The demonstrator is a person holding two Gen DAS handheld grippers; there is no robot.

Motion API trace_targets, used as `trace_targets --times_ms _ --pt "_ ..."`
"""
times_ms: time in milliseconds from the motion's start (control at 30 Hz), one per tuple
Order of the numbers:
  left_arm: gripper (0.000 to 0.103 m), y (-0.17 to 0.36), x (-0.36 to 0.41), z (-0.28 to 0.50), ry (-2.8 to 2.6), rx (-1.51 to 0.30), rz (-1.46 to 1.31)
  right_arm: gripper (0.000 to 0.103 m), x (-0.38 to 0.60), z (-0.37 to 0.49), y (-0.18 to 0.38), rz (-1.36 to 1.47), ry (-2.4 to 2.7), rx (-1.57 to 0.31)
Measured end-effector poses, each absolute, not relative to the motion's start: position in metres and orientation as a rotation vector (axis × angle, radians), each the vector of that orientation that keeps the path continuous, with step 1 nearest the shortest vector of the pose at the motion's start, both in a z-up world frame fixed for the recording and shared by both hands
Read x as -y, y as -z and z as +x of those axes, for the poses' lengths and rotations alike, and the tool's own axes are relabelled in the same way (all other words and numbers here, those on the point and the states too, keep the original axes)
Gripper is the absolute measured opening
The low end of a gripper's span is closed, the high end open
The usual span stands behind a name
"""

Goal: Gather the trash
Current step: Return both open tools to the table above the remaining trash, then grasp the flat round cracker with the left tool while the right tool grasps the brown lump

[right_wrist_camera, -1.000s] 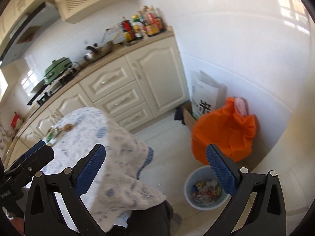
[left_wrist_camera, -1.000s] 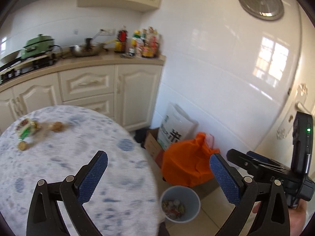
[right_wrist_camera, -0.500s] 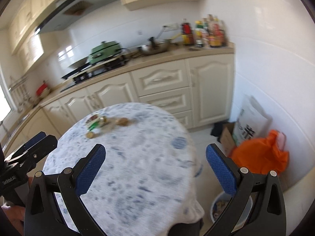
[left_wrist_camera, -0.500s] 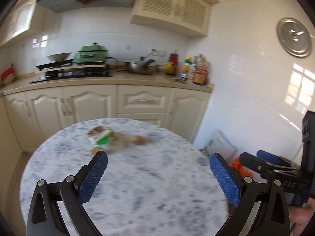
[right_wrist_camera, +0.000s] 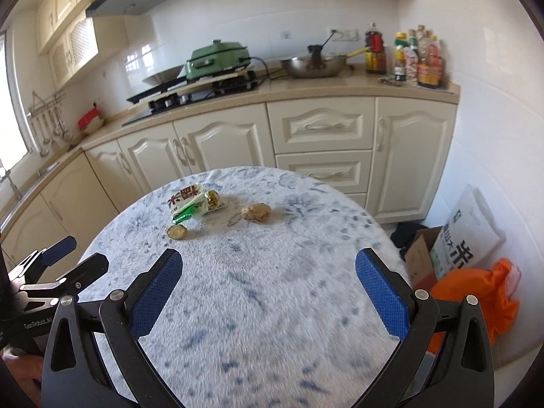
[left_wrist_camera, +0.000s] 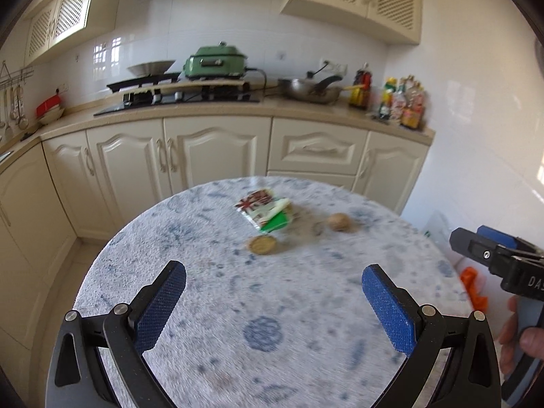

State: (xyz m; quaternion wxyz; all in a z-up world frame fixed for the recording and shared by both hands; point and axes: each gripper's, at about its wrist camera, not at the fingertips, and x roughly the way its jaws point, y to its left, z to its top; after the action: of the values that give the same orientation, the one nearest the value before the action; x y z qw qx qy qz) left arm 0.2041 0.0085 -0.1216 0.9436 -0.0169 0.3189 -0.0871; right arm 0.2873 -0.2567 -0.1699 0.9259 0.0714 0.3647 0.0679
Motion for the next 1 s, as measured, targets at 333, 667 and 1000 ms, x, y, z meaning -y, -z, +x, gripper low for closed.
trace_targets --times_ms 333,667,1000 --pt "0.101 0.169 0.007 0.309 0.126 -0.783 -0.004 0.103 0.246 0.367 0.216 0.116 -0.176 -0.858" --pt "0.085 0.217 0.011 0.386 0.107 -0.898 -0.05 0.094 0.223 0.427 0.259 0.076 -0.213 -0.948" --pt "0.035 0.22 0.015 0.405 0.16 -0.882 -0.071 0.045 0.199 0.437 0.274 -0.003 -0.246 -0.958"
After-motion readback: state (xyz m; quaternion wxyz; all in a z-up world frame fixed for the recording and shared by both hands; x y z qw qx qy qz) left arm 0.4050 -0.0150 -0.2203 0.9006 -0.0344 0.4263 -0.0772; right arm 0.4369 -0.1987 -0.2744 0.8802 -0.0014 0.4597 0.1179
